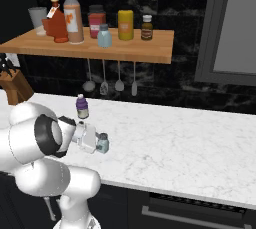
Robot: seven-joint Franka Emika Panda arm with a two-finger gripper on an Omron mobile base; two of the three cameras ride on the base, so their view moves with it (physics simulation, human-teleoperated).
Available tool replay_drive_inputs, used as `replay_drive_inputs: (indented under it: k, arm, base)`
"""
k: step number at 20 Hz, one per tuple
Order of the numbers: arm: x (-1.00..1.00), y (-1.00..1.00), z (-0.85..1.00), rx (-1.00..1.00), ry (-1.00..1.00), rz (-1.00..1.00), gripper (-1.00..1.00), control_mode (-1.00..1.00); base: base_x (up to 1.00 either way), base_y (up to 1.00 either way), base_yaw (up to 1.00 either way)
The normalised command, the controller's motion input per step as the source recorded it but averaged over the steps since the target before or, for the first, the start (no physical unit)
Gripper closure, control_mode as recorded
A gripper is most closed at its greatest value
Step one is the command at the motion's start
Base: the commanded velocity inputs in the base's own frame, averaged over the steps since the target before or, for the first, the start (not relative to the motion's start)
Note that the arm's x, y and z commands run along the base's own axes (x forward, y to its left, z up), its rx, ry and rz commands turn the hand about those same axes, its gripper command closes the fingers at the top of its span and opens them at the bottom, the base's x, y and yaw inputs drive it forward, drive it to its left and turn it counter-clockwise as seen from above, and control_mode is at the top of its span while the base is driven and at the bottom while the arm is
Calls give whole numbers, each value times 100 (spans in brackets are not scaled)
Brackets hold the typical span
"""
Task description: Put the shaker and condiment bottle from the counter next to their counterparts in the cabinet.
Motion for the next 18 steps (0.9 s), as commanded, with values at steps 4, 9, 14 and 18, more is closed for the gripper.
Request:
replay_drive_inputs:
  k: [4, 9, 14, 18]
  arm:
    - [27, -19, -17, 0, 0, 0, -100, -100]
    - [5, -51, -18, 3, 0, -1, 100, -100]
    - [0, -90, -22, 15, 0, -6, 100, -100]
    - [-25, -88, -3, 16, -10, -6, 100, -100]
  base:
    - [0, 0, 0]
    - [0, 0, 0]
    - [0, 0, 0]
    - [0, 0, 0]
